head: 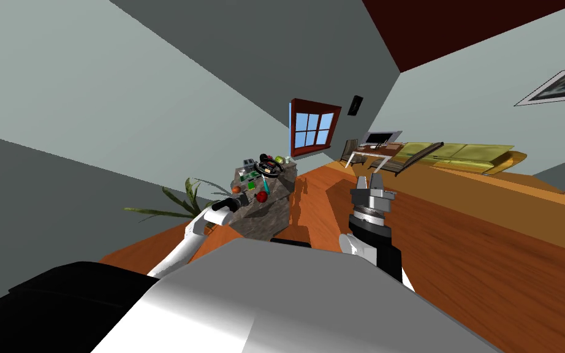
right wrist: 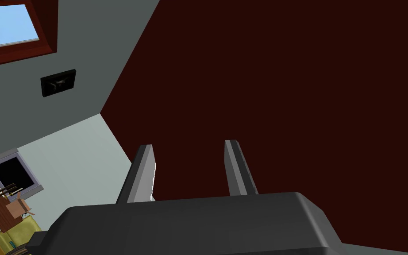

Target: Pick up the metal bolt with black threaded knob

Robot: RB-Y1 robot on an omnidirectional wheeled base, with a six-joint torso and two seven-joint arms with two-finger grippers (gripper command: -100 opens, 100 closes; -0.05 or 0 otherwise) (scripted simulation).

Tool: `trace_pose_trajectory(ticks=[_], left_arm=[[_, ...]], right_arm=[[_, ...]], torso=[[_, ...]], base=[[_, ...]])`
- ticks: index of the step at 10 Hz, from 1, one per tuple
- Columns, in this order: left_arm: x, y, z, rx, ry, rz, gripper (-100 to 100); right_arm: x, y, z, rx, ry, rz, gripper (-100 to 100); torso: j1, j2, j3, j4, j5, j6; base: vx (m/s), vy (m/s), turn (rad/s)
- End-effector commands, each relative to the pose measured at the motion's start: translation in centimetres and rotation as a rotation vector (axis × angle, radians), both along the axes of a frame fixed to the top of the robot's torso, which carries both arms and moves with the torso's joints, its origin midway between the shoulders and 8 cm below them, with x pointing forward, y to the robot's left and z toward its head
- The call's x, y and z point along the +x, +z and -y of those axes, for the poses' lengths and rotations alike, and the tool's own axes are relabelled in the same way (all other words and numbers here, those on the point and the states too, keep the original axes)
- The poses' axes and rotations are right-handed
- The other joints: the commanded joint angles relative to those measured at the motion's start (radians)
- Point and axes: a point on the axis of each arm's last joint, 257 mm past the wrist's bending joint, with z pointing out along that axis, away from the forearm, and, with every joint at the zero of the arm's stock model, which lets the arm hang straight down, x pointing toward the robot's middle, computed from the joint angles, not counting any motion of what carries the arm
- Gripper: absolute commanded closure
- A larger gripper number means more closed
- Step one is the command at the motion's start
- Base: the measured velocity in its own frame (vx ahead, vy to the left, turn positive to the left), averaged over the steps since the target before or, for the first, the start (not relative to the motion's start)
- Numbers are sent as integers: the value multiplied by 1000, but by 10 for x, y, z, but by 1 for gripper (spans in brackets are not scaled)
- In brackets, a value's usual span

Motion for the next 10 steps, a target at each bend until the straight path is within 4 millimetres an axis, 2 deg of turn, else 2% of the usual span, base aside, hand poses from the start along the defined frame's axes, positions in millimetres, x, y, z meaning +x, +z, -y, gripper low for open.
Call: trace_pose_trajectory(ticks=[1,10], left_arm=[[-2,-6,-2,-2,11,-31,-100],[-31,-44,-37,-114,151,-275,-100]], right_arm=[[0,0,0,0,0,0,0],[0,0,0,0,0,0,0]], torso=[[0,0,0,0,0,0],[-1,-1,0,0,0,1]], base=[[2,16,9],[15,24,-95]])
